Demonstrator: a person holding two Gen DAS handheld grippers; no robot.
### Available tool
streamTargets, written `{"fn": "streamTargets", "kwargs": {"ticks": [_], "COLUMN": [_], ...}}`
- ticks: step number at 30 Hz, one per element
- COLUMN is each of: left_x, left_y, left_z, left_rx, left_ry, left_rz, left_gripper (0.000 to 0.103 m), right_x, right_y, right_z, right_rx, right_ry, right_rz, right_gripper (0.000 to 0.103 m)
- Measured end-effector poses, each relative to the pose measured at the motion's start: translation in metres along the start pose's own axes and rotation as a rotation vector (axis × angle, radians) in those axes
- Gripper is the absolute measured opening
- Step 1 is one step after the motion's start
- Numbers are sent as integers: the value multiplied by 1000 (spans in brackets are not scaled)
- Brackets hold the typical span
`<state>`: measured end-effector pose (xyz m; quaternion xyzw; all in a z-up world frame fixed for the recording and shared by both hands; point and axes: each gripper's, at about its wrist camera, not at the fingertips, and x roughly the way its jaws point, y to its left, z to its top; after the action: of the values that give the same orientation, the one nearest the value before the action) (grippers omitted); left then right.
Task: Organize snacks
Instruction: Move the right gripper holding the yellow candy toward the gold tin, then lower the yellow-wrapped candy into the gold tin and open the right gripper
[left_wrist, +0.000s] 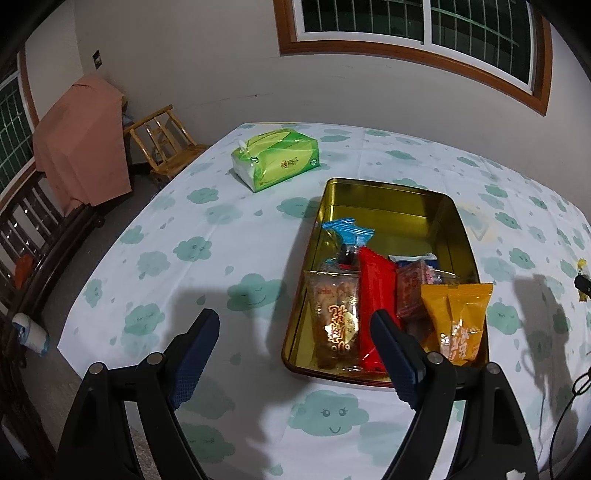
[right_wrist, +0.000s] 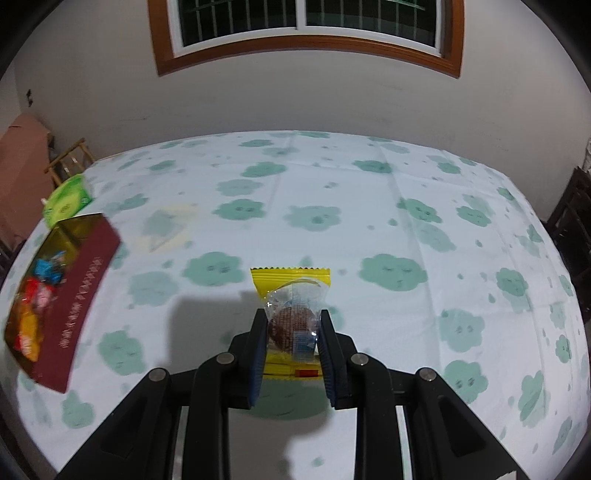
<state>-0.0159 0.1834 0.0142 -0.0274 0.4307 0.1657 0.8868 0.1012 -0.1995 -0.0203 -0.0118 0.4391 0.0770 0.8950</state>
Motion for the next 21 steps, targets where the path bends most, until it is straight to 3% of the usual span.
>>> {"fn": "streamTargets", "kwargs": {"ticks": [21], "left_x": [2], "left_y": [61], "left_z": [-12], "left_rx": [-90], "left_ry": [8], "left_rz": [43], "left_gripper": [84], "right_x": [-36], "right_y": [158], "right_z": [-5], "right_rx": [-173], "right_ry": [-7], "right_rz": [262], "right_gripper": [26]}}
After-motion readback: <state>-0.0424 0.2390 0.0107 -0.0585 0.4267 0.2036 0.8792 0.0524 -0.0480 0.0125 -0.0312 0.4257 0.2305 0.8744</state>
